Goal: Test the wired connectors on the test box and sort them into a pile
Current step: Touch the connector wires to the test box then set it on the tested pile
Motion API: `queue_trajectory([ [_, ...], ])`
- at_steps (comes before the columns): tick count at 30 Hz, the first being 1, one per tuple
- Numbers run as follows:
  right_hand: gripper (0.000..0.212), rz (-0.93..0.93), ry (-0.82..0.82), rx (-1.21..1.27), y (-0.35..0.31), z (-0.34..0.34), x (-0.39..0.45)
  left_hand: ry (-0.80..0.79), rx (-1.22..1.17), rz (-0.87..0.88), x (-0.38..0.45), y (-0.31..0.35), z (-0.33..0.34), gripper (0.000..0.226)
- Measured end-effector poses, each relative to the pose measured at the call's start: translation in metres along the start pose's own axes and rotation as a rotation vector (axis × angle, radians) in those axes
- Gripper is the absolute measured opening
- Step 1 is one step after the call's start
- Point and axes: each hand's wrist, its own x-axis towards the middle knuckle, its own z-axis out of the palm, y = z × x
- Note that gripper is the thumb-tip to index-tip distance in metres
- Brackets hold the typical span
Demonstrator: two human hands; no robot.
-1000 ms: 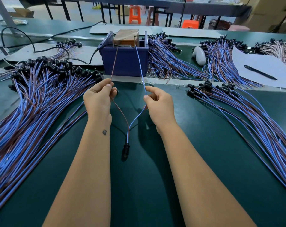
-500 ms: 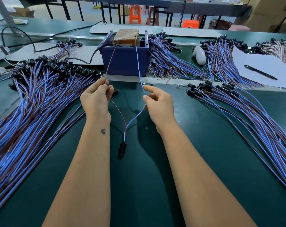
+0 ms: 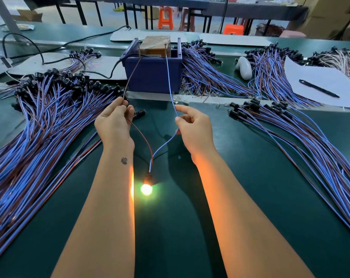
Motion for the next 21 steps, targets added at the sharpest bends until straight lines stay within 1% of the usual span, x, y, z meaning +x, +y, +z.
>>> queue_trajectory([
  [6, 0.034, -0.001, 0.006, 0.009, -0.001, -0.001, -0.001, -0.032, -0.006, -0.004, 0.001, -0.001, -0.001, 0.021],
  [8, 0.034, -0.016, 0.031, 0.030, -0.002, -0.001, -0.001, -0.092, 0.000, -0.023, 0.001, -0.001, 0.001, 0.022],
  [10, 0.030, -0.050, 0.061, 0.056, -0.005, 0.000, -0.002, -0.194, 0.031, -0.057, -0.002, -0.003, 0.004, 0.028],
  [12, 0.024, -0.083, 0.071, 0.086, -0.007, 0.001, -0.003, -0.335, 0.124, -0.076, -0.008, -0.007, 0.009, 0.030],
  [15, 0.019, -0.122, 0.038, 0.118, -0.008, 0.003, -0.005, -0.536, 0.363, -0.045, -0.016, -0.014, 0.012, 0.028],
  [16, 0.019, -0.135, 0.019, 0.119, -0.008, 0.004, -0.006, -0.566, 0.433, -0.027, -0.017, -0.016, 0.013, 0.025],
  [18, 0.022, -0.152, -0.009, 0.112, -0.007, 0.005, -0.006, -0.574, 0.506, -0.008, -0.018, -0.018, 0.014, 0.019],
  [21, 0.028, -0.162, -0.035, 0.087, -0.006, 0.004, -0.005, -0.568, 0.487, -0.048, -0.018, -0.017, 0.014, 0.013],
])
